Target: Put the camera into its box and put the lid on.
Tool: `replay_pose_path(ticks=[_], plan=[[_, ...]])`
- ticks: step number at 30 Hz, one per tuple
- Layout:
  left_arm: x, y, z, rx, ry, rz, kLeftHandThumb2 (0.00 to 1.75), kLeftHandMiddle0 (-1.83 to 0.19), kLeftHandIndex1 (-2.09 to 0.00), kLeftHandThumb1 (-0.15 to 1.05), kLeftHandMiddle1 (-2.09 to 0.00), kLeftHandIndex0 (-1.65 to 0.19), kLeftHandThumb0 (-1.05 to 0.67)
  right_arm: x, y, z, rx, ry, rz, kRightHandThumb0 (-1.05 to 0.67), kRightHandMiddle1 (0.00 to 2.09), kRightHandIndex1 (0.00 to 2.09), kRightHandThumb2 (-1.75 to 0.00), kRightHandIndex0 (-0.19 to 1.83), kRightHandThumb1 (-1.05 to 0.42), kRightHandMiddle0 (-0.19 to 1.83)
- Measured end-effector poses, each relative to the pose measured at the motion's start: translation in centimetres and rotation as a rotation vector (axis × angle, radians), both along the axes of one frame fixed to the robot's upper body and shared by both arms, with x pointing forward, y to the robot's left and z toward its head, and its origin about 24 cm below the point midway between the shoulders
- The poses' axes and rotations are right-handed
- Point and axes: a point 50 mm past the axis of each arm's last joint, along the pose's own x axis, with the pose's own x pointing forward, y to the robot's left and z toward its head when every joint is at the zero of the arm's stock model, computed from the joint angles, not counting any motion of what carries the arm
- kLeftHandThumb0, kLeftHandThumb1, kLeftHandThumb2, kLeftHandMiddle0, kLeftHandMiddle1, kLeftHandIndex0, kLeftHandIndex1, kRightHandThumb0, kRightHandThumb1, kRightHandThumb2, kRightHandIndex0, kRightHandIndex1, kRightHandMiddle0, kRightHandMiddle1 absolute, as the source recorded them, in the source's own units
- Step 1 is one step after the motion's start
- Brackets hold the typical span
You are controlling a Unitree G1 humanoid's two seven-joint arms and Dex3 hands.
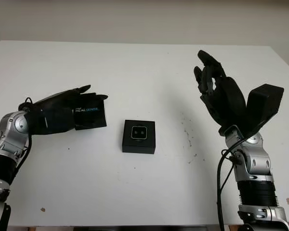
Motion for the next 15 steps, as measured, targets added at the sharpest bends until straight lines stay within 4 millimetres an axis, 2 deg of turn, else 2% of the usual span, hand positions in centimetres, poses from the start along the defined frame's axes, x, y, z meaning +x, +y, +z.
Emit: replay_pose_path(ticks=[2,3,6,10,15], plan=[[0.0,0.0,0.1,-0.007,0.011,-0.001,0.05,-0.32,-0.97,0.98,-1.11,-0.26,-0.24,0.0,0.0,-0.1,0.001,0.008,-0.006,-0.57,0.52,0.07,-0.71,0.01,-1.05,-0.19],[0.0,-0.1,0.2,-0.013,0.019,-0.005,0.05,-0.33,-1.16,0.97,-1.25,-0.27,-0.25,0.0,-0.1,-0.1,0.001,0.011,-0.01,-0.58,0.52,0.07,-0.7,0.01,-1.05,-0.19],[-0.1,-0.4,0.4,-0.013,0.034,-0.026,0.05,-0.42,-1.41,0.93,-1.41,-0.35,-0.23,0.0,-0.1,-0.2,0.001,0.015,-0.013,-0.57,0.54,0.07,-0.7,0.01,-1.05,-0.19],[-0.1,-1.3,1.1,0.021,0.02,-0.069,0.05,-0.42,-1.5,0.92,-1.48,-0.37,-0.18,0.0,0.0,-0.1,0.003,0.01,-0.012,-0.56,0.57,0.07,-0.71,0.01,-1.05,-0.19],[-0.4,-2.3,1.9,0.044,-0.018,-0.116,0.06,-0.38,-1.51,0.93,-1.46,-0.34,-0.15,-0.1,0.1,-0.1,0.011,0.0,-0.008,-0.57,0.58,0.07,-0.7,0.01,-1.05,-0.19]])
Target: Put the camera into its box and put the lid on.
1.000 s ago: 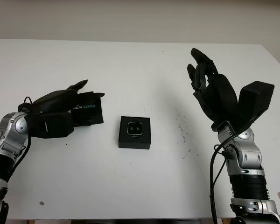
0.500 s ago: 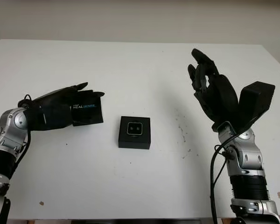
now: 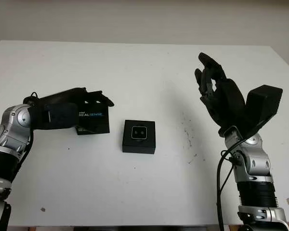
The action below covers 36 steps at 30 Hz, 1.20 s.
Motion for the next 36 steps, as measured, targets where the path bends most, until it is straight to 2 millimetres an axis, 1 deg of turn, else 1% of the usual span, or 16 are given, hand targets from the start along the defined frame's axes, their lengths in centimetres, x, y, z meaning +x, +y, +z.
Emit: replay_pose_path(ticks=[5,6,9,13,14,16,18,21,23,27,32,36], plan=[[-0.5,-0.4,0.2,-0.018,-0.042,-0.019,0.05,-0.38,-1.49,0.92,-1.41,-0.33,-0.13,-0.1,0.1,-0.2,0.006,0.001,0.003,-0.57,0.57,0.07,-0.7,0.02,-1.05,-0.19],[-0.6,-0.4,0.2,-0.026,-0.054,-0.018,0.05,-0.35,-1.49,0.92,-1.43,-0.31,-0.14,-0.1,0.0,-0.2,0.008,-0.002,0.003,-0.57,0.6,0.07,-0.7,0.02,-1.05,-0.19],[-1.0,-0.4,0.7,-0.056,-0.103,-0.02,0.06,-0.33,-1.5,0.94,-1.39,-0.27,-0.14,-0.1,0.1,-0.4,0.015,0.0,-0.001,-0.57,0.66,0.08,-0.68,0.04,-1.05,-0.19],[-1.3,-0.8,2.0,-0.107,-0.169,-0.038,0.06,-0.33,-1.5,0.95,-1.44,-0.26,-0.14,-0.1,0.1,-0.5,0.019,0.004,-0.009,-0.57,0.71,0.09,-0.66,0.06,-1.05,-0.19],[-1.5,-0.9,2.5,-0.123,-0.191,-0.04,0.06,-0.32,-1.5,0.95,-1.46,-0.25,-0.17,-0.1,0.1,-0.6,0.021,0.006,-0.01,-0.58,0.73,0.1,-0.65,0.07,-1.05,-0.19],[-1.7,-1.1,3.5,-0.14,-0.234,-0.043,0.06,-0.32,-1.51,0.95,-1.49,-0.25,-0.19,-0.1,0.1,-0.6,0.024,0.008,-0.008,-0.58,0.69,0.09,-0.65,0.06,-1.05,-0.19],[-2.0,-1.3,4.3,-0.167,-0.264,-0.046,0.05,-0.35,-1.5,0.93,-1.49,-0.27,-0.17,-0.1,0.1,-0.7,0.024,0.01,-0.002,-0.59,0.66,0.09,-0.64,0.05,-1.05,-0.19],[-2.3,-1.4,5.3,-0.257,-0.291,-0.063,0.05,-0.37,-1.49,0.92,-1.47,-0.29,-0.17,-0.2,0.3,-0.8,0.018,0.014,0.01,-0.6,0.65,0.09,-0.63,0.05,-1.05,-0.19],[-2.4,-1.3,5.7,-0.309,-0.286,-0.062,0.05,-0.37,-1.5,0.92,-1.49,-0.3,-0.19,-0.2,0.4,-0.9,0.012,0.017,0.016,-0.61,0.66,0.09,-0.61,0.06,-1.05,-0.19],[-2.6,-1.2,6.4,-0.402,-0.236,-0.046,0.05,-0.37,-1.58,0.91,-1.58,-0.29,-0.24,-0.3,0.4,-1.4,0.008,0.027,0.036,-0.6,0.61,0.07,-0.65,0.03,-1.05,-0.19],[-2.9,-1.9,6.6,-0.517,-0.146,-0.066,0.05,-0.4,-1.58,0.91,-1.61,-0.29,-0.24,-0.2,0.5,-1.5,0.003,0.027,0.057,-0.6,0.59,0.07,-0.67,0.03,-1.05,-0.19],[-3.2,-2.6,6.5,-0.572,-0.084,-0.064,0.05,-0.42,-1.59,0.89,-1.61,-0.3,-0.29,-0.2,0.5,-1.5,0.002,0.029,0.064,-0.59,0.57,0.06,-0.67,0.02,-1.05,-0.19]])
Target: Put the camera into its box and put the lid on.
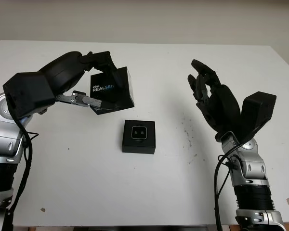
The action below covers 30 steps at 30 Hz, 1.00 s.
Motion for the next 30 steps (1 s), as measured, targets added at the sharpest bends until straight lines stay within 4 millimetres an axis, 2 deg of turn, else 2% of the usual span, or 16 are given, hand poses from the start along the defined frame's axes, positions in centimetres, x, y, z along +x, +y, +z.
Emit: replay_pose_path(ticks=[8,14,21,30], plan=[[-0.4,-1.5,-1.7,-0.033,0.1,-0.086,0.05,-0.46,-1.59,0.88,-1.61,-0.35,-0.27,0.0,0.0,0.0,0.025,0.005,-0.005,-0.6,0.6,0.07,-0.66,0.03,-1.05,-0.19],[-0.4,-2.3,-2.4,0.014,0.123,-0.116,0.06,-0.48,-1.62,0.89,-1.65,-0.36,-0.28,0.0,0.4,0.1,0.062,0.005,-0.022,-0.59,0.67,0.08,-0.65,0.06,-1.05,-0.19],[-0.5,-3.2,-3.2,0.038,0.153,-0.158,0.05,-0.49,-1.63,0.89,-1.67,-0.37,-0.24,0.1,0.6,0.8,0.086,-0.008,-0.026,-0.62,0.58,0.07,-0.65,0.03,-1.05,-0.19],[-0.4,-3.8,-3.7,0.114,0.104,-0.185,0.05,-0.44,-1.64,0.88,-1.68,-0.35,-0.26,0.0,0.7,1.2,0.1,-0.02,-0.021,-0.62,0.5,0.05,-0.66,0.01,-1.05,-0.19]])
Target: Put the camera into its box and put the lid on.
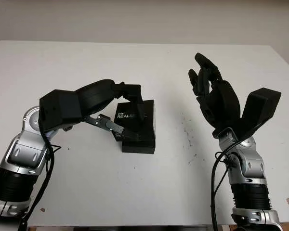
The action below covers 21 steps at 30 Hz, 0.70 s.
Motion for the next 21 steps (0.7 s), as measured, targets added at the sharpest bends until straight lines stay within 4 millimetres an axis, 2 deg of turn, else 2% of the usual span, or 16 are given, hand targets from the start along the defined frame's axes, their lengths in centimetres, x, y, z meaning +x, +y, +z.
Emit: replay_pose_path(ticks=[15,21], plan=[[0.07,0.01,-0.59,0.033,-0.024,-0.007,0.05,-0.4,-1.66,0.89,-1.7,-0.33,-0.22,0.0,0.02,-0.04,0.0,0.005,0.0,-0.62,0.55,0.05,-0.64,0.01,-1.05,-0.19],[0.21,-0.01,-0.93,0.024,-0.015,-0.008,0.06,-0.39,-1.66,0.9,-1.7,-0.31,-0.21,0.0,0.03,-0.04,0.0,0.005,0.001,-0.6,0.49,0.05,-0.66,0.0,-1.05,-0.19]])
